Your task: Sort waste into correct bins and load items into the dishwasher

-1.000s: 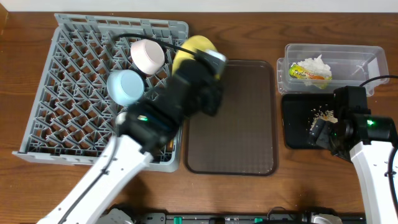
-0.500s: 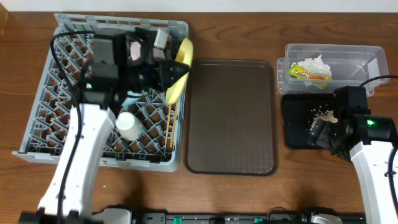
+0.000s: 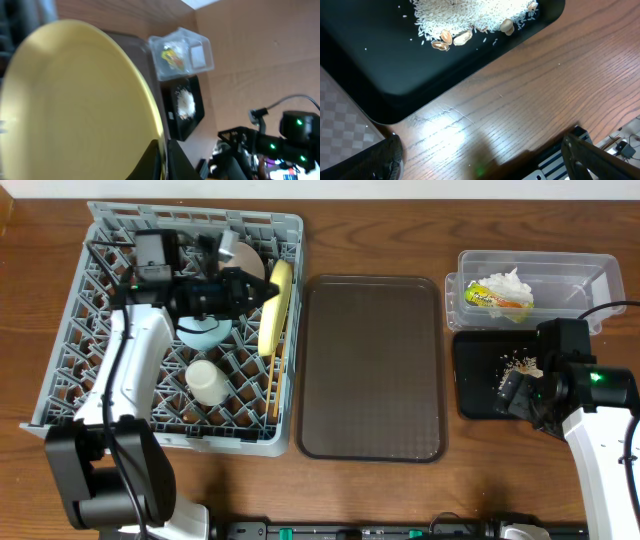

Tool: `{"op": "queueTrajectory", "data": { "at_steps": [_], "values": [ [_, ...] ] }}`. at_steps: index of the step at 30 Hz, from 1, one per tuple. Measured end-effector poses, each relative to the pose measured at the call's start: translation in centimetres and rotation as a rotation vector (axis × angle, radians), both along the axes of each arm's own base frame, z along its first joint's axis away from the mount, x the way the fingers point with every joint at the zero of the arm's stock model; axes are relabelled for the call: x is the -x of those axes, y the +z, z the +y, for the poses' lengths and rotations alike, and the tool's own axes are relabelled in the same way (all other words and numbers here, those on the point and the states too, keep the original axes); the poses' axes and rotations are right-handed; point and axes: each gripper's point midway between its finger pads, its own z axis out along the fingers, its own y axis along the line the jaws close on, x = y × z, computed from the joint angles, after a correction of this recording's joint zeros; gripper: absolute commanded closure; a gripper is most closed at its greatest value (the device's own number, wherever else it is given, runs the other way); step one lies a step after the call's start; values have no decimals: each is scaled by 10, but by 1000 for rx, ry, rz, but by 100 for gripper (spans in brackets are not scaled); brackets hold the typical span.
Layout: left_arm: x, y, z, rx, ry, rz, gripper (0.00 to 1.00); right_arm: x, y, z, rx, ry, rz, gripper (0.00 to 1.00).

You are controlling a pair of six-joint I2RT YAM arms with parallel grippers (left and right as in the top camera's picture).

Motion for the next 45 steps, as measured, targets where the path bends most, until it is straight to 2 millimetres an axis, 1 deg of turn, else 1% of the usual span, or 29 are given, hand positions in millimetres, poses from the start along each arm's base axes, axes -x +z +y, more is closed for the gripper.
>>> {"op": "queueTrajectory", "data": {
  "at_steps": [1, 3, 4, 5, 6, 8, 10, 12, 15, 18, 20, 21, 23, 24, 26, 28, 30, 32, 34, 35, 37, 39, 41, 45],
  "values": [
    [-2, -1, 5, 0, 10, 1, 50, 0, 0, 0, 0, 0, 0, 1],
    [-5, -2, 15, -1, 36, 2, 38, 0, 0, 0, 0, 0, 0, 1],
    [-6, -2, 20, 2, 51, 7, 26, 0, 0, 0, 0, 0, 1, 1],
    [-8, -2, 27, 2, 68, 5, 21, 0, 0, 0, 0, 0, 0, 1],
    [-9, -2, 32, 1, 78, 4, 19, 0, 0, 0, 0, 0, 0, 1],
    [-10, 0, 39, 2, 99, 3, 16, 0, 0, 0, 0, 0, 0, 1],
    [-8, 8, 49, -16, 133, -10, 16, -3, 0, 1, -9, 2, -13, 1],
    [-1, 11, 56, -73, 174, 3, 15, -20, 1, 9, -52, 26, -80, 1],
    [16, 9, 71, -226, 261, 53, 14, -55, 7, 37, -193, 157, -212, 1],
    [38, 2, 84, -375, 325, 120, 14, -84, 22, 73, -338, 356, -345, 1],
    [55, -7, 92, -481, 355, 187, 14, -97, 34, 97, -401, 493, -420, 1],
    [61, -10, 94, -513, 361, 211, 13, -100, 39, 105, -420, 542, -446, 1],
    [79, -20, 102, -612, 376, 280, 13, -103, 44, 118, -440, 613, -468, 1],
    [88, -23, 106, -662, 384, 310, 12, -102, 44, 122, -447, 636, -465, 1],
    [103, -27, 112, -750, 390, 354, 10, -96, 37, 123, -449, 646, -427, 1],
    [115, -27, 113, -813, 382, 370, 10, -88, 26, 116, -429, 612, -361, 1],
    [121, -22, 108, -859, 357, 333, 10, -78, 15, 105, -394, 550, -291, 1],
    [127, -18, 100, -886, 331, 284, 10, -71, 10, 97, -360, 505, -249, 1],
    [138, -13, 89, -898, 300, 230, 10, -63, 9, 92, -341, 480, -222, 1],
    [143, -10, 85, -900, 293, 199, 10, -61, 10, 89, -329, 472, -222, 1],
    [157, -4, 80, -896, 299, 122, 10, -57, 20, 86, -301, 469, -269, 1],
    [161, 3, 78, -876, 332, 28, 10, -55, 31, 85, -275, 481, -348, 1],
    [174, 7, 80, -860, 370, -55, 5, -44, 41, 83, -246, 493, -438, 1],
    [196, 22, 88, -817, 478, -257, 4, -16, 65, 76, -164, 500, -622, 1]
  ]
}}
